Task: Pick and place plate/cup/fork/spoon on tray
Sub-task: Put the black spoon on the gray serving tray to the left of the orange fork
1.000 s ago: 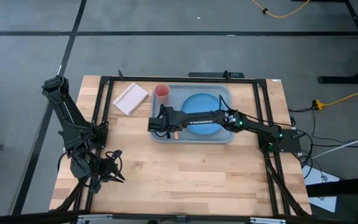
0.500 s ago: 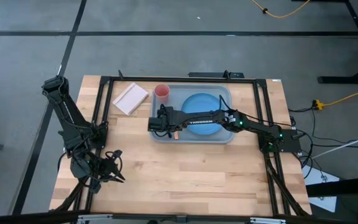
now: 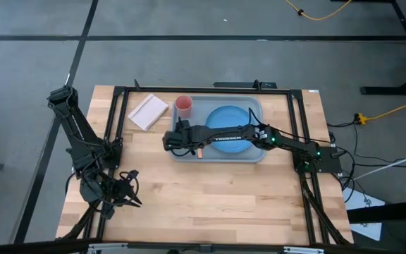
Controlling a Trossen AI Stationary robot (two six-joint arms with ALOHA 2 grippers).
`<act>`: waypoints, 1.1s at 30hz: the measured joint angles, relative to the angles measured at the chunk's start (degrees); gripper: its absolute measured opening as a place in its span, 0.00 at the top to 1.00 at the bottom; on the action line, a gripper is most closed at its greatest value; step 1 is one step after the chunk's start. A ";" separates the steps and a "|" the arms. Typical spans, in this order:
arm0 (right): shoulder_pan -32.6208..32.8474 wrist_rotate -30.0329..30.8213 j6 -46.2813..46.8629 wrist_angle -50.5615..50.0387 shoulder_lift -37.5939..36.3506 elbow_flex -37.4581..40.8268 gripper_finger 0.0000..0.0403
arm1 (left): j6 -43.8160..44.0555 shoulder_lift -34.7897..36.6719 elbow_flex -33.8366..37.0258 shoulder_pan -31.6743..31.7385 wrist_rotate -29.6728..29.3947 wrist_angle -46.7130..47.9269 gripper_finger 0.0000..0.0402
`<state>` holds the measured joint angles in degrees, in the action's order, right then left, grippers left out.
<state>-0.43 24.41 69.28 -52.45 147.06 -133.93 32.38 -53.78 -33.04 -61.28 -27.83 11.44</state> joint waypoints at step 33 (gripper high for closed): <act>-3.77 -8.05 -8.52 8.68 2.32 -0.07 1.00 | -0.07 0.00 0.00 0.01 -0.27 -0.11 0.91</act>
<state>-4.21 16.36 60.75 -43.77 149.38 -133.99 32.32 -53.78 -33.04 -61.27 -28.10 11.33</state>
